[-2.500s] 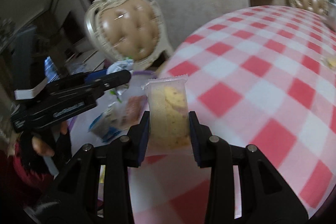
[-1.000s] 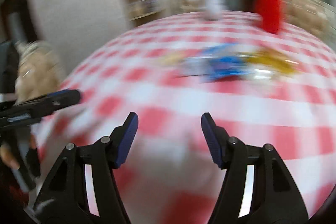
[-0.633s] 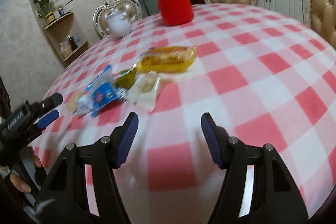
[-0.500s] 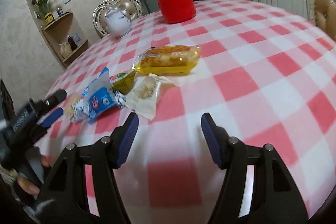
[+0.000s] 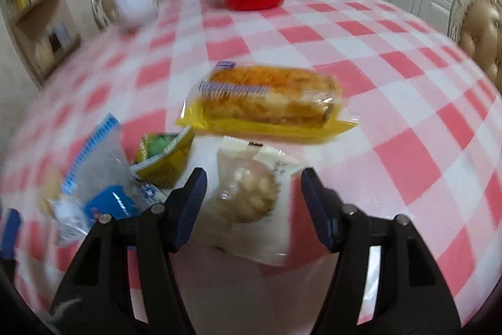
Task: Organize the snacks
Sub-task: 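Grasp the blue pig-printed pack with the left tool while the right tool grasps the white cookie pack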
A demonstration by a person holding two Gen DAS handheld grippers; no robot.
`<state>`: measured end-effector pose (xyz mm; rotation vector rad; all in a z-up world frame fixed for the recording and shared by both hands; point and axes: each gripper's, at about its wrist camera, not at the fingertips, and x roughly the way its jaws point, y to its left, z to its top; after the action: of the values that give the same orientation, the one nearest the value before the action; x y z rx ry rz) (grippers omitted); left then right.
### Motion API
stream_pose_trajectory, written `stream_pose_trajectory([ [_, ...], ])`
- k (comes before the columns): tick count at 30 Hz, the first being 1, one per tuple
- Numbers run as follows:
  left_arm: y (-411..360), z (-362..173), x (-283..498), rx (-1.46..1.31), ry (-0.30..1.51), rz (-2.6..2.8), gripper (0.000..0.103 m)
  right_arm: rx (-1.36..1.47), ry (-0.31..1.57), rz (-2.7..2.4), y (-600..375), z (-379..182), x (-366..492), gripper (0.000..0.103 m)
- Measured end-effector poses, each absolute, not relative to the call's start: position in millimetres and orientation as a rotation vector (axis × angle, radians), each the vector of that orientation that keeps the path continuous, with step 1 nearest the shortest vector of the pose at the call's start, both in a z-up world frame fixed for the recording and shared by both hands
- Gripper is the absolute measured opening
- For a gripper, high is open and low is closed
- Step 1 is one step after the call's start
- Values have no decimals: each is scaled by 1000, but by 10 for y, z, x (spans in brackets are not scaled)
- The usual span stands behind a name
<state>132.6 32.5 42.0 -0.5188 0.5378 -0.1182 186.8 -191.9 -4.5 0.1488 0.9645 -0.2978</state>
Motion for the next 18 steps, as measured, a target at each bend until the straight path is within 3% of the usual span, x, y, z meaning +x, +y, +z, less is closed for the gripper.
stream_pose_trajectory([
  [2, 313, 403, 1344, -513, 554, -125, 83, 138, 963, -281, -1936, -32, 1787, 54],
  [5, 277, 403, 1351, -485, 562, -133, 83, 148, 950, -218, -2049, 12, 1577, 49],
  [11, 121, 403, 1351, -421, 588, -173, 84, 187, 924, -159, -2159, 149, 980, 47],
  [18, -638, 446, 1581, -70, 623, -273, 85, 303, 899, -87, -2264, 283, 702, 47],
])
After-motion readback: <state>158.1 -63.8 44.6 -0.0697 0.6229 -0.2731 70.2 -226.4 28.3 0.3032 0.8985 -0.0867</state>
